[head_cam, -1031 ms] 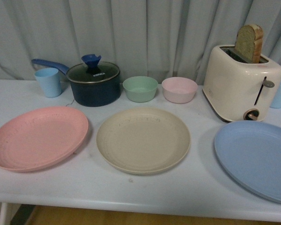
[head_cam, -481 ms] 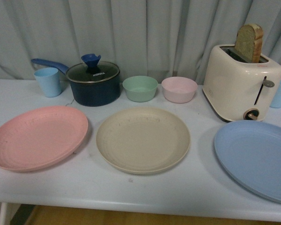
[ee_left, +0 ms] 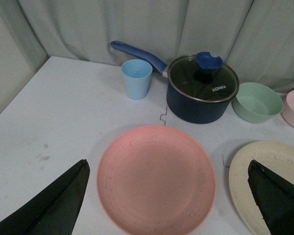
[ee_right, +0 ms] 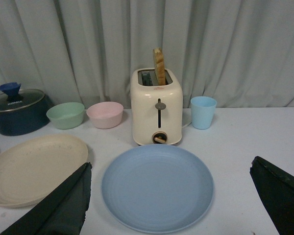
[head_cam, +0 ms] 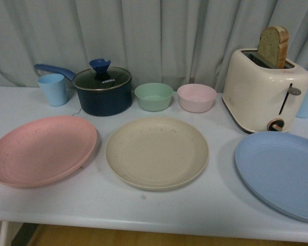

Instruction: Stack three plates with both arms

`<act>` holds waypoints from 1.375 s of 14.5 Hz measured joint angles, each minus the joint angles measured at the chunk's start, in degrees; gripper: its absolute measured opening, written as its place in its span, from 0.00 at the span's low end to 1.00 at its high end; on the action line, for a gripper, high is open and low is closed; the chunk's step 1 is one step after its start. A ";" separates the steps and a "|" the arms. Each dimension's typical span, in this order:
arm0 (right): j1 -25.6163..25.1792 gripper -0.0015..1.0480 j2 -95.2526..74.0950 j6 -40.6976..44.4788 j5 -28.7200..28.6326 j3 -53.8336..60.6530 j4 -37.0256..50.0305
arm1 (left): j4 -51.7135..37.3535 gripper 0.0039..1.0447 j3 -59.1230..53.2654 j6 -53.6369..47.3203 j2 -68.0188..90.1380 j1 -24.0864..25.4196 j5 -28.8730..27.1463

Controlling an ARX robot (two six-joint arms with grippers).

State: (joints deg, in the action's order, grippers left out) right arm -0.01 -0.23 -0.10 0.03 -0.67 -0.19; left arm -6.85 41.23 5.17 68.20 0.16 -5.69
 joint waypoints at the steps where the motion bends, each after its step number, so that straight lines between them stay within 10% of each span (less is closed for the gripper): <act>1: 0.00 0.94 -0.02 0.00 0.00 0.00 0.00 | 0.44 0.94 5.86 -1.18 8.24 -0.59 0.20; 7: 0.00 0.94 0.00 0.00 0.00 0.00 -0.02 | 2.64 0.94 25.88 -1.99 39.36 2.67 -0.57; 20: 0.00 0.94 -0.02 0.00 0.00 0.00 0.00 | -10.54 0.94 19.28 3.45 53.99 13.05 2.08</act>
State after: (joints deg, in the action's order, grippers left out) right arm -0.01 -0.25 -0.10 0.03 -0.67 -0.19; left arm -17.39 60.51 8.62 122.19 13.21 -3.62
